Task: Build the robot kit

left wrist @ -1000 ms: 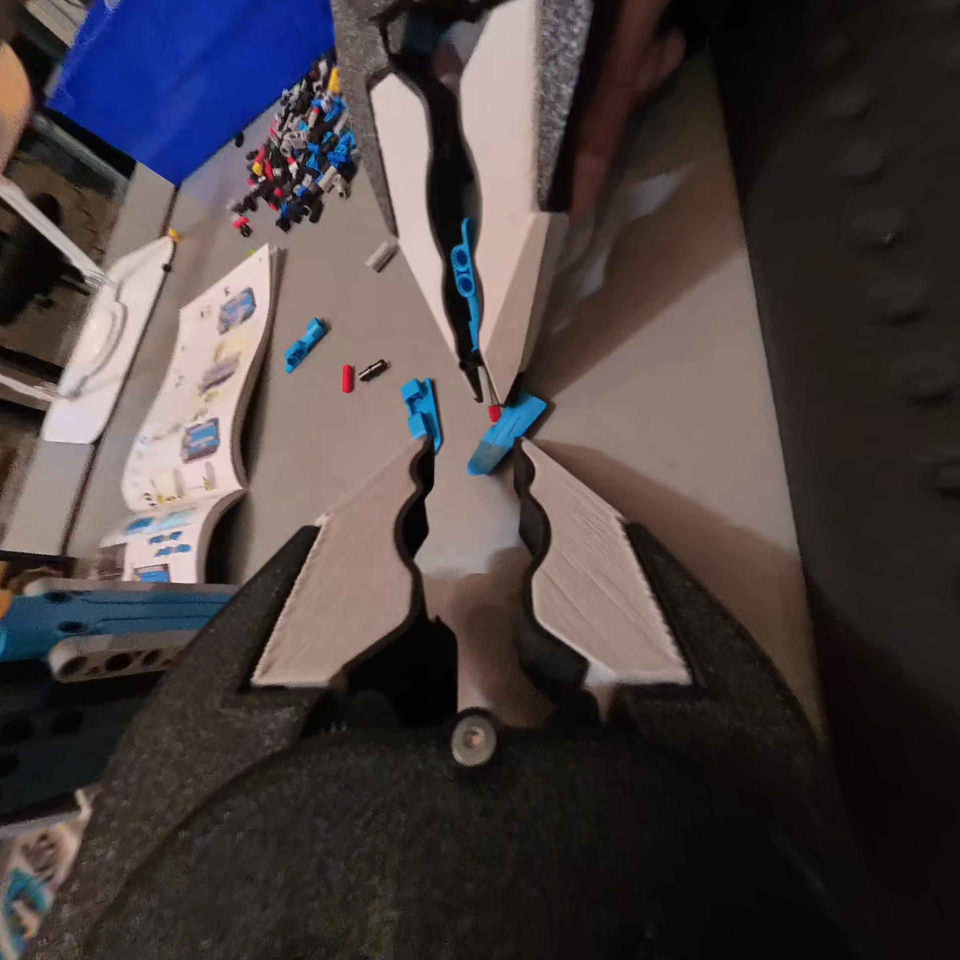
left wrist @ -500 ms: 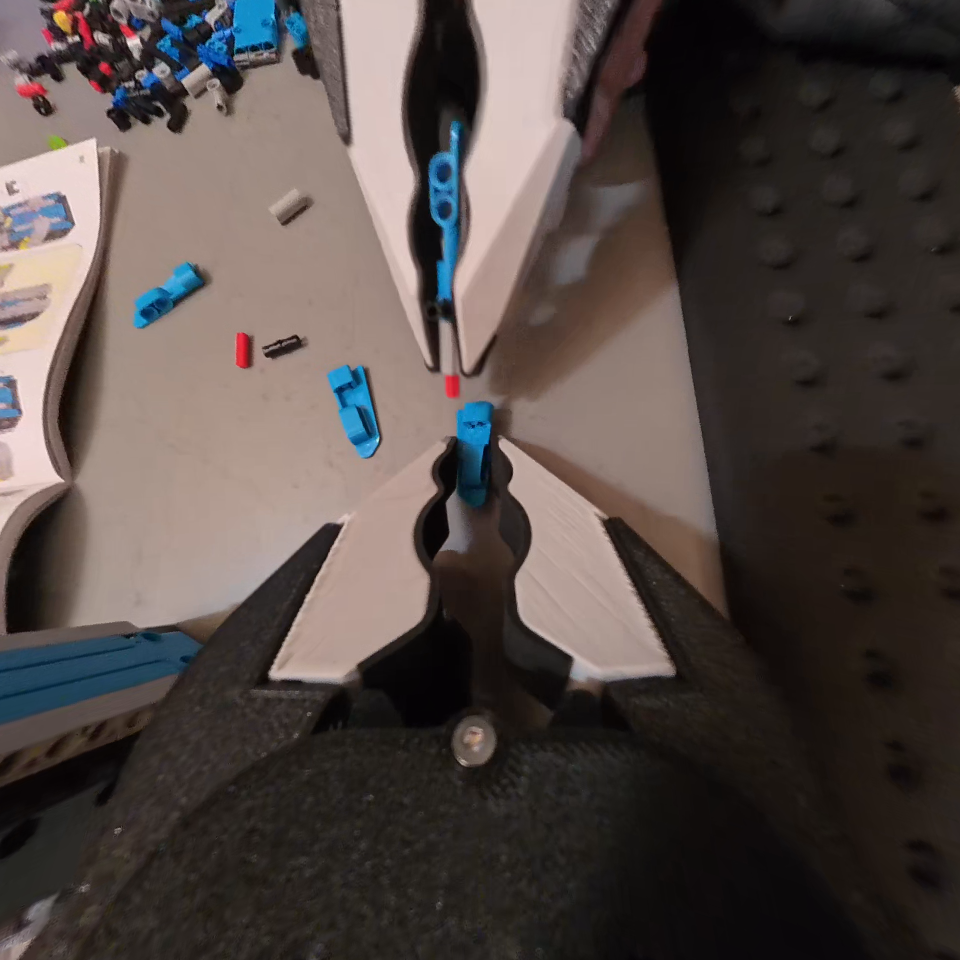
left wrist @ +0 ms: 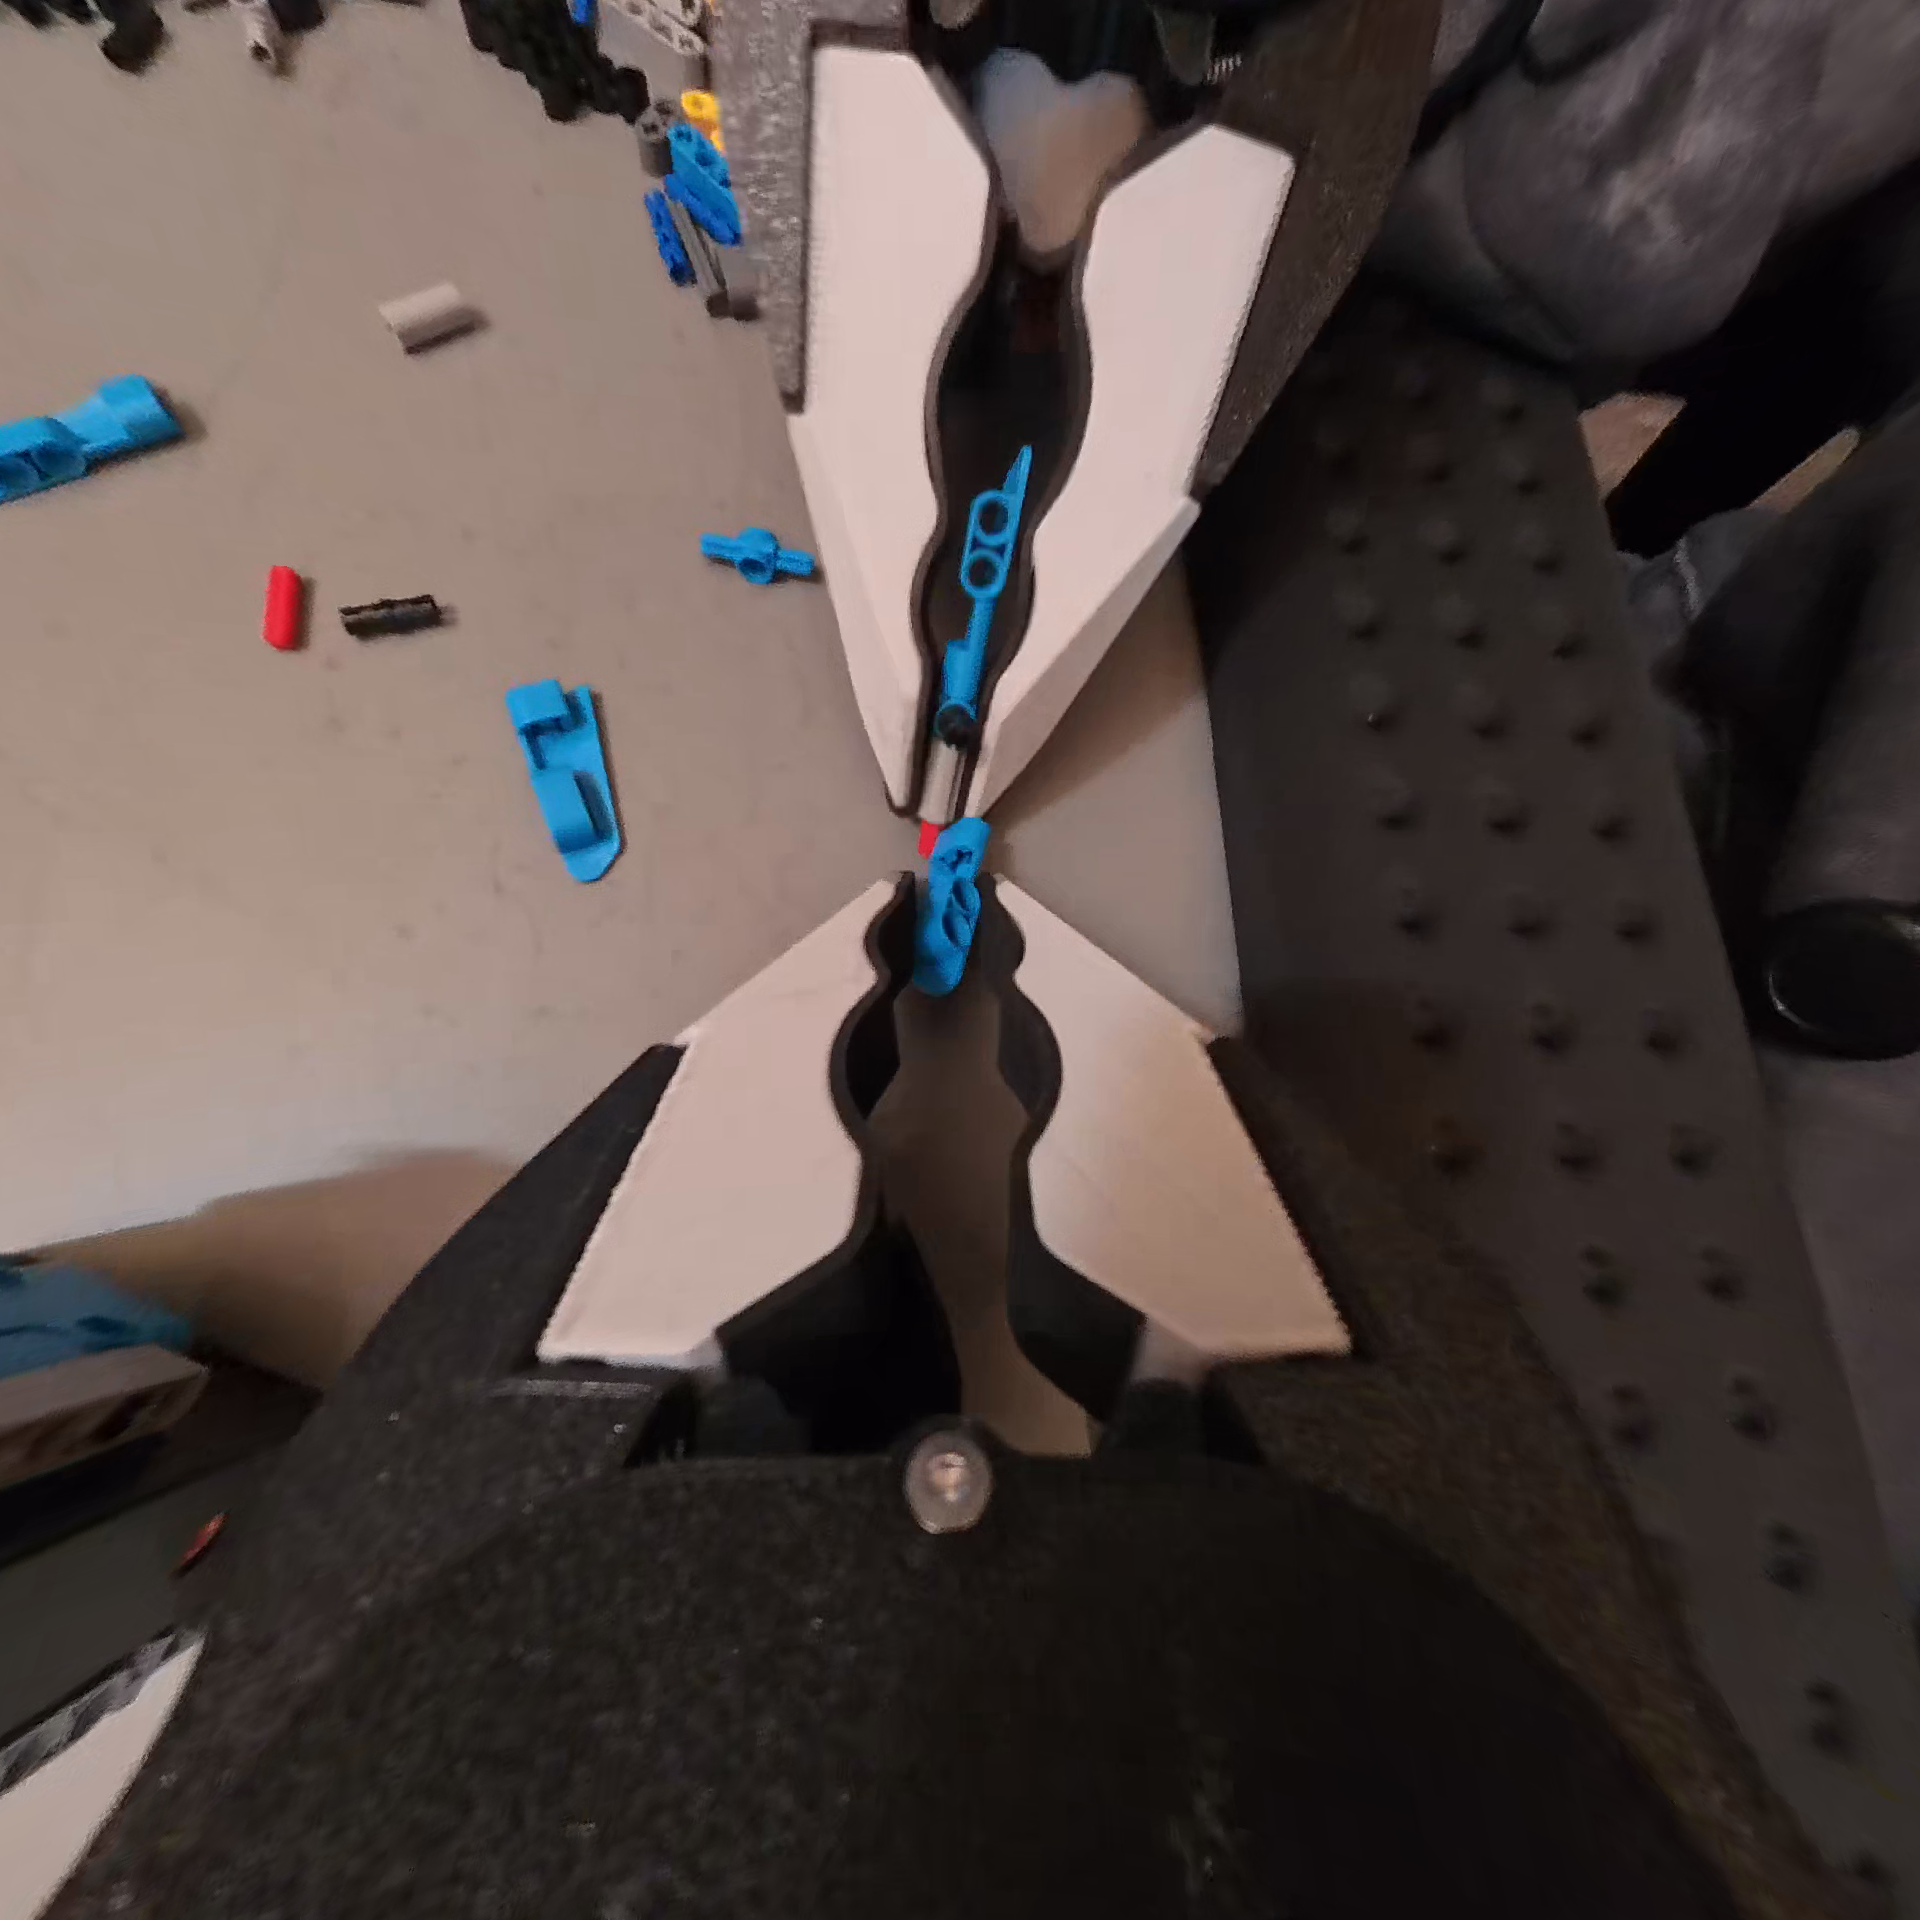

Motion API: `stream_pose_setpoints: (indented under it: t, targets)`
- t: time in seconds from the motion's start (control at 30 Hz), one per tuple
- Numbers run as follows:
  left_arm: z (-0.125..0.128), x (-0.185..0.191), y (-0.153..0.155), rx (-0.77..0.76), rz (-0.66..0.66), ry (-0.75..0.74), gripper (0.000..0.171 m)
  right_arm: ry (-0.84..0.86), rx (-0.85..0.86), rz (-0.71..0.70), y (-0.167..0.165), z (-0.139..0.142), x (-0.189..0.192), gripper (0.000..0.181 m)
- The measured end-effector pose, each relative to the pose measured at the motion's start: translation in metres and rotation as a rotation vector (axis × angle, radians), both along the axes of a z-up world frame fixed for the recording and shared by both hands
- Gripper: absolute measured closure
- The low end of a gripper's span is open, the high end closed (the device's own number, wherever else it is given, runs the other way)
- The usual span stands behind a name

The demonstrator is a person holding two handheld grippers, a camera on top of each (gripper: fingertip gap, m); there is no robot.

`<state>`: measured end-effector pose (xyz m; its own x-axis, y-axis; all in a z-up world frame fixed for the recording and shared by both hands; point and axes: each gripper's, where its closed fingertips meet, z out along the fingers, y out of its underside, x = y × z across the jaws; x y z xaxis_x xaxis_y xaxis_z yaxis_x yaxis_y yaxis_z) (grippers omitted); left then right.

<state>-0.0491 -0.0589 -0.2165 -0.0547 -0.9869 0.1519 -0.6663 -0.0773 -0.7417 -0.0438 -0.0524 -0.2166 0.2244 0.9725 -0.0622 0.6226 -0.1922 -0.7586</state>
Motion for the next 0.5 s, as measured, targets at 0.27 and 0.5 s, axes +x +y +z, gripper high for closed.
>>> stream_pose_setpoints:
  t: [0.27, 0.5]
  targets:
    - [-0.003, -0.002, 0.002, -0.018, 0.019, 0.018, 0.162, 0.07, -0.006, 0.004, 0.001, 0.012, -0.001, 0.174]
    - [-0.004, -0.002, 0.001, 0.092, -0.007, 0.018, 0.161, 0.008, -0.023, 0.007, 0.001, -0.001, -0.003, 0.174]
